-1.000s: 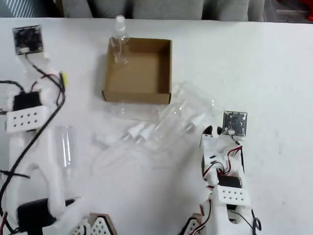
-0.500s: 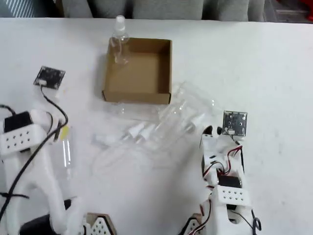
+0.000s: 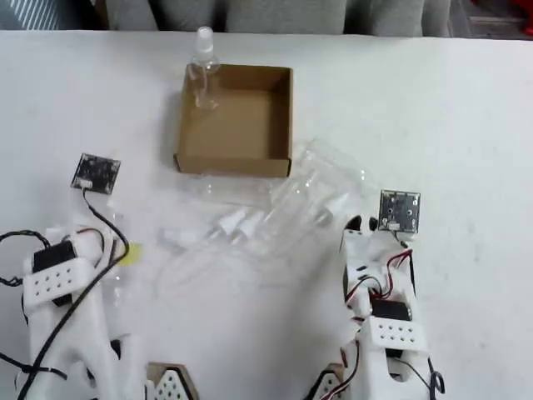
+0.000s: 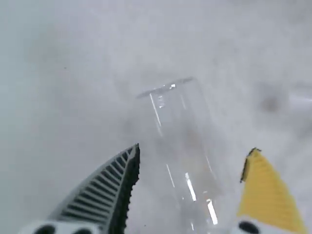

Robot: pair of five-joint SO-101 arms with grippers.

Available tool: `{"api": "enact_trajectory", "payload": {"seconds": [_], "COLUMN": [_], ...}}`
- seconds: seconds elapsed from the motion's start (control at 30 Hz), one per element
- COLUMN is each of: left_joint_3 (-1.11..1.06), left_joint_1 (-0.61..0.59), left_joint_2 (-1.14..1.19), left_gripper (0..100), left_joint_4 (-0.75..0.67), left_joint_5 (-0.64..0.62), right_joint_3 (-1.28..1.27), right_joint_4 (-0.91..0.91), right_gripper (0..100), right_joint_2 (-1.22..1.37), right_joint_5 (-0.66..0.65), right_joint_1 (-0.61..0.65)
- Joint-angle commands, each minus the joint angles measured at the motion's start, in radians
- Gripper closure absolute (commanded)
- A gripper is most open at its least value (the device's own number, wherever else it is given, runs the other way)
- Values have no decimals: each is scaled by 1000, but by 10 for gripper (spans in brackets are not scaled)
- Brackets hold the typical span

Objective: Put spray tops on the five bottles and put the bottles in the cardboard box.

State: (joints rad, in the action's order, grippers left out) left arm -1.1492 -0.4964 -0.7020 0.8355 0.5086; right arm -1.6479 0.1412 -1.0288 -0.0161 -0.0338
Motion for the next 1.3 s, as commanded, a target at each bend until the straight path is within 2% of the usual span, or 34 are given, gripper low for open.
{"api": "enact_trajectory", "payload": {"seconds": [0.0,0.23,0.37,0.6,0.7,0.77,0.83,0.9,0.97,1.07,1.27], "left_joint_3": [2,15,86,218,227,227,235,252,269,299,299], "left_joint_1": [-7,2,2,1,1,1,1,1,1,7,65], "left_joint_2": [-31,10,174,461,527,541,539,518,476,397,289], "left_gripper": [662,660,662,666,740,865,995,939,940,982,936], "left_joint_4": [-23,-37,-97,-103,-152,-190,-212,-212,-193,-190,-192], "left_joint_5": [-26,-29,-74,-92,-87,-86,-32,89,166,221,315], "right_joint_3": [6,6,6,6,6,6,6,6,6,6,6], "right_joint_4": [-15,-13,-13,-13,-13,-13,-13,-13,-13,-13,-15], "right_gripper": [936,936,936,936,936,936,936,936,936,936,936], "right_joint_2": [-10,-10,-10,-10,-10,-10,-10,-10,-10,-10,-10], "right_joint_5": [-12,-12,-12,-12,-12,-12,-12,-12,-12,-12,-12], "right_joint_1": [-8,-10,-10,-22,-22,-22,-22,-22,-22,-21,-21]}}
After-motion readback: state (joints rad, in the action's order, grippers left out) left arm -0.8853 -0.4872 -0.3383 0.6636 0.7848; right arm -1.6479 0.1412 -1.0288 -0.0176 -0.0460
